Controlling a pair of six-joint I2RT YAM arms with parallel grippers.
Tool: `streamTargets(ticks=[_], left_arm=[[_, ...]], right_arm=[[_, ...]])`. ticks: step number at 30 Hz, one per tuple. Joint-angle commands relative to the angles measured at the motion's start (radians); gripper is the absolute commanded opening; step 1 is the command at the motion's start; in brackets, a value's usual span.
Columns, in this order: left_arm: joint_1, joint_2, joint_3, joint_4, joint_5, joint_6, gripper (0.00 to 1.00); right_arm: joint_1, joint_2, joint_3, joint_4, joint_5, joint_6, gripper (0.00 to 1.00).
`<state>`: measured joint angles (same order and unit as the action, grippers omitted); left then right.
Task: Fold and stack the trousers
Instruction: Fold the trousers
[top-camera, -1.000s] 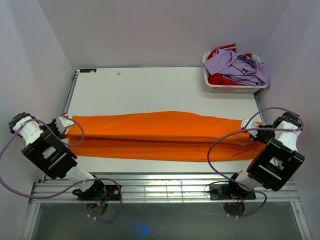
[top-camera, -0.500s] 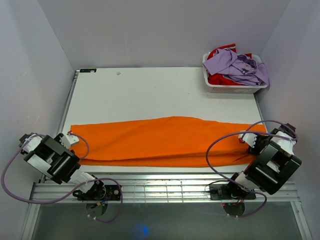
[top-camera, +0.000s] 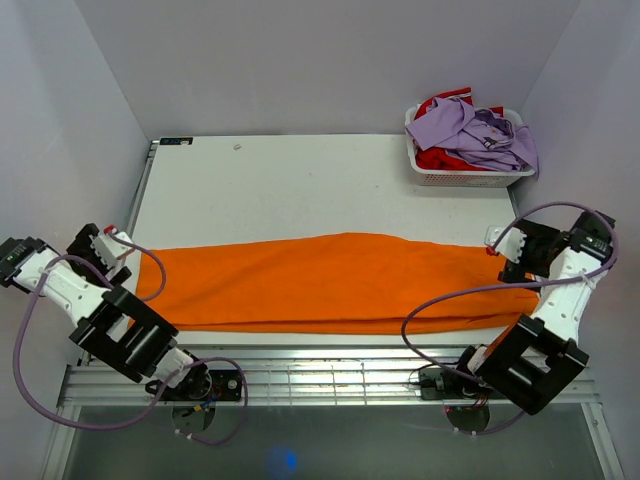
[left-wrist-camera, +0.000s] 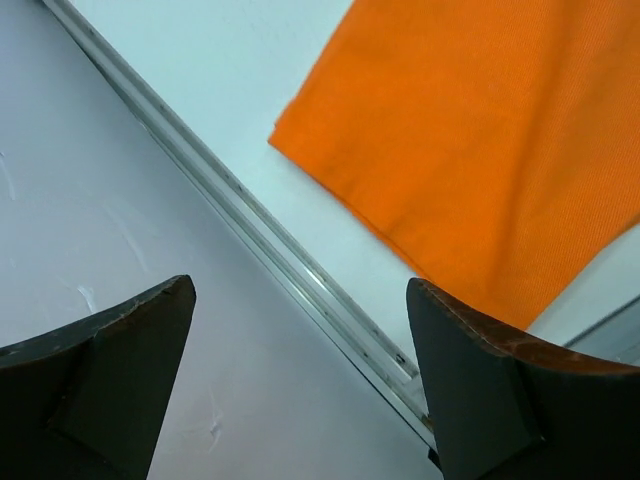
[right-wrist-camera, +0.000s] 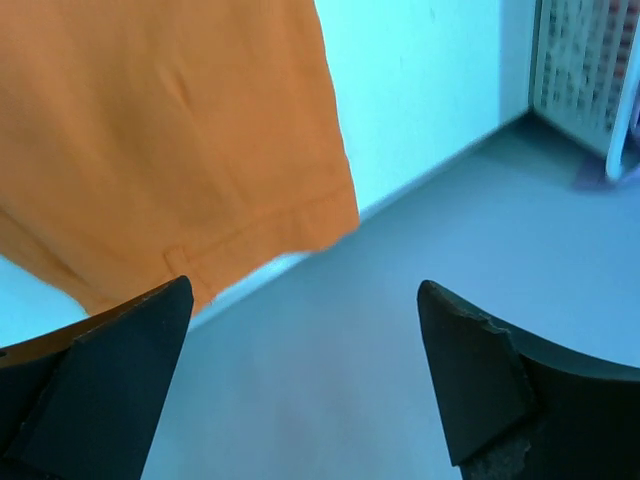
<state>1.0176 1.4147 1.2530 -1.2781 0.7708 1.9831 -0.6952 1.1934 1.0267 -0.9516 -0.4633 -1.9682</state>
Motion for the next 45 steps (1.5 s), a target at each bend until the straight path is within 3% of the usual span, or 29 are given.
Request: streamTargets(ticks=[1, 3, 4, 5, 7, 12, 18, 23, 27, 28, 30, 31, 32, 34, 35, 38, 41, 45], left_arm=[[-0.059, -0.056, -0.006, -0.043, 0.151, -0.018, 0.98], [-0.184, -0.075, -0.077, 0.020, 0.058, -0.157, 0.98], [-0.224, -0.082, -0.113, 0.124, 0.029, -0.347, 0.97], [-0.284, -0.085, -0.148, 0.159, 0.001, -0.413, 0.96], [-0.332, -0.071, -0.237, 0.221, -0.059, -0.537, 0.87], [-0.450, 0.042, -0.343, 0.367, -0.180, -0.786, 0.68], [-0.471, 0.300, -0.255, 0.500, -0.257, -1.016, 0.56], [-0.475, 0.409, -0.030, 0.490, -0.225, -1.069, 0.54], [-0.519, 0.282, 0.031, 0.287, 0.037, -0.824, 0.66], [-0.546, 0.173, 0.014, 0.278, 0.048, -0.776, 0.69], [-0.693, 0.058, -0.054, 0.296, 0.053, -0.779, 0.71], [-0.755, -0.048, -0.081, 0.356, 0.042, -0.861, 0.71], [-0.898, -0.095, -0.108, 0.402, 0.030, -0.922, 0.72], [-1.083, -0.167, -0.176, 0.544, -0.058, -1.064, 0.71], [-1.255, -0.204, -0.197, 0.601, -0.100, -1.222, 0.71], [-1.530, -0.165, -0.236, 0.735, -0.227, -1.459, 0.65], [-1.661, -0.058, -0.240, 0.787, -0.239, -1.562, 0.57], [-1.717, -0.030, -0.345, 0.868, -0.217, -1.592, 0.52]], right_arm=[[0.153, -0.008, -0.020, -0.027, -0.052, 0.153, 1.00], [0.224, 0.009, -0.045, -0.001, -0.017, 0.297, 0.91], [0.291, 0.033, -0.057, 0.020, 0.004, 0.337, 0.82], [0.318, 0.047, -0.069, 0.034, 0.040, 0.374, 0.78], [0.386, 0.086, -0.114, 0.091, 0.075, 0.474, 0.71], [0.465, 0.155, -0.201, 0.218, 0.189, 0.601, 0.66], [0.556, 0.267, -0.263, 0.390, 0.291, 0.744, 0.62], [0.622, 0.359, -0.156, 0.366, 0.229, 0.870, 0.56], [0.628, 0.281, -0.044, 0.205, 0.086, 0.873, 0.57], [0.628, 0.246, 0.008, 0.145, 0.054, 0.879, 0.58], [0.628, 0.206, 0.053, 0.102, -0.030, 0.900, 0.59], [0.628, 0.196, 0.088, 0.087, -0.075, 0.932, 0.60], [0.628, 0.190, 0.098, 0.089, -0.089, 0.957, 0.61], [0.632, 0.190, 0.111, 0.088, -0.112, 1.020, 0.62], [0.632, 0.195, 0.124, 0.052, -0.135, 1.026, 0.61], [0.634, 0.199, 0.115, -0.059, -0.210, 0.988, 0.59], [0.664, 0.120, 0.026, -0.096, -0.242, 0.912, 0.56], [0.875, -0.053, -0.158, 0.116, -0.111, 0.954, 0.56]])
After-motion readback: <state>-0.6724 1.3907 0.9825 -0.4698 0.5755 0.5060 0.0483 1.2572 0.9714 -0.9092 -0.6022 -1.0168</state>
